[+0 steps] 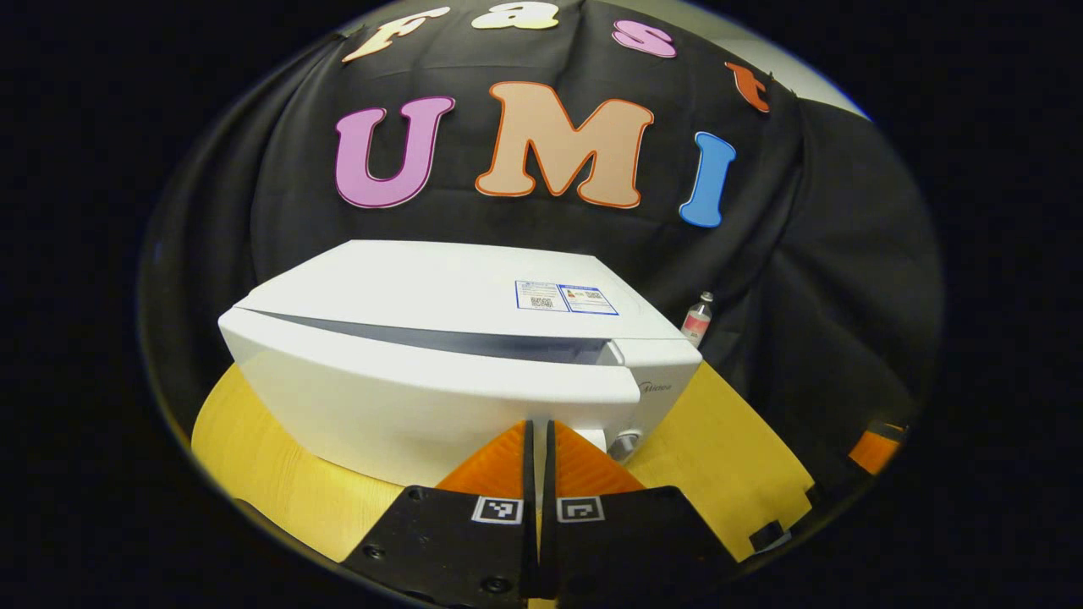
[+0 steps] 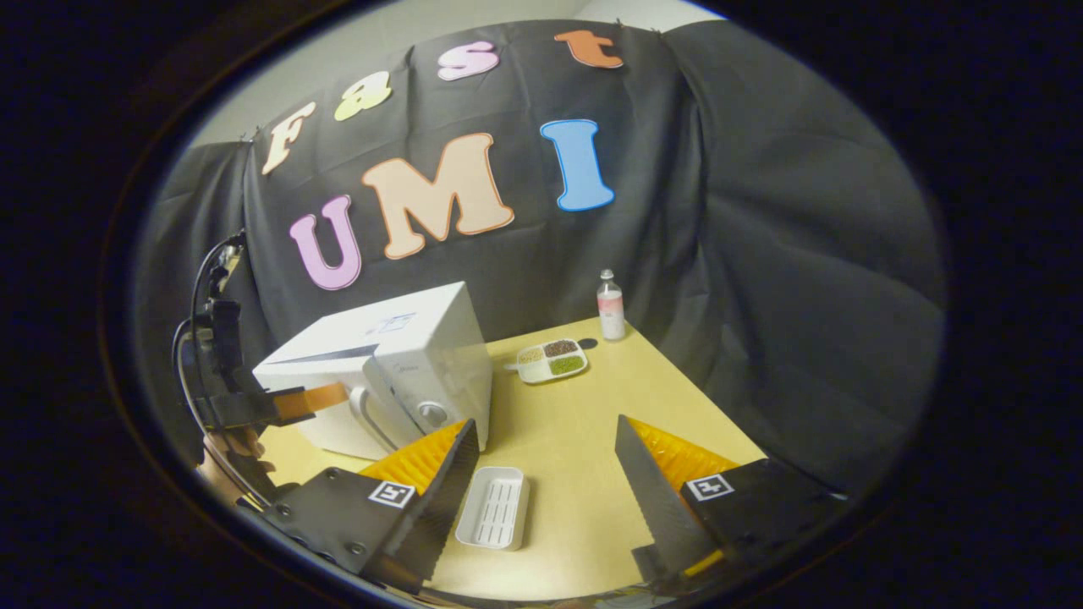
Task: Open the microwave oven with the left hand, put the food in, and close the microwave oven.
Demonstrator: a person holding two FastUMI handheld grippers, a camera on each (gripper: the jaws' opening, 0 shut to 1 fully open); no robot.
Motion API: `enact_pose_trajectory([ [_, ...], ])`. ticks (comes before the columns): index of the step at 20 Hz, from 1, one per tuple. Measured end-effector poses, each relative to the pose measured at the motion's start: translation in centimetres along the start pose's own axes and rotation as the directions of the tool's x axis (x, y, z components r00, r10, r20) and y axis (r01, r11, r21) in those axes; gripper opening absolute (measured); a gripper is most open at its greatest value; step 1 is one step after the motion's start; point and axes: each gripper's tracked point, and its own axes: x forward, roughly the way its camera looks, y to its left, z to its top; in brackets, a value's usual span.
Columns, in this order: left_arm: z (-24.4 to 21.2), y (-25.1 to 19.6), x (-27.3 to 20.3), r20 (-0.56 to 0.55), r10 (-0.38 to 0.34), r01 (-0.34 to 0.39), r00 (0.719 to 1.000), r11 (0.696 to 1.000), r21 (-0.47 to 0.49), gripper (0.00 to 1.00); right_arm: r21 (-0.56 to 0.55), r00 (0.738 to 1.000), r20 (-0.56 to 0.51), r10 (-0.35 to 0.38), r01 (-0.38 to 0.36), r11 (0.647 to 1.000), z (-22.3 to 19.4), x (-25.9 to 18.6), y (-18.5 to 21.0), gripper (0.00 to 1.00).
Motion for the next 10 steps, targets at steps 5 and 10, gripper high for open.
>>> enact_pose_trajectory([
  [5,0.1,-0.1,1.3,-0.007,0.015,-0.015,1.0,1.0,0.019,0.01,-0.008,1.0,0.027,-0.002,0.002,1.0,0.9,0.2,-0.2,0.92],
  [10,0.6,0.0,1.4,0.025,0.034,-0.032,0.999,0.996,-0.081,0.0,0.005,0.999,0.032,0.001,-0.001,1.0,1.2,1.0,-0.4,0.92],
])
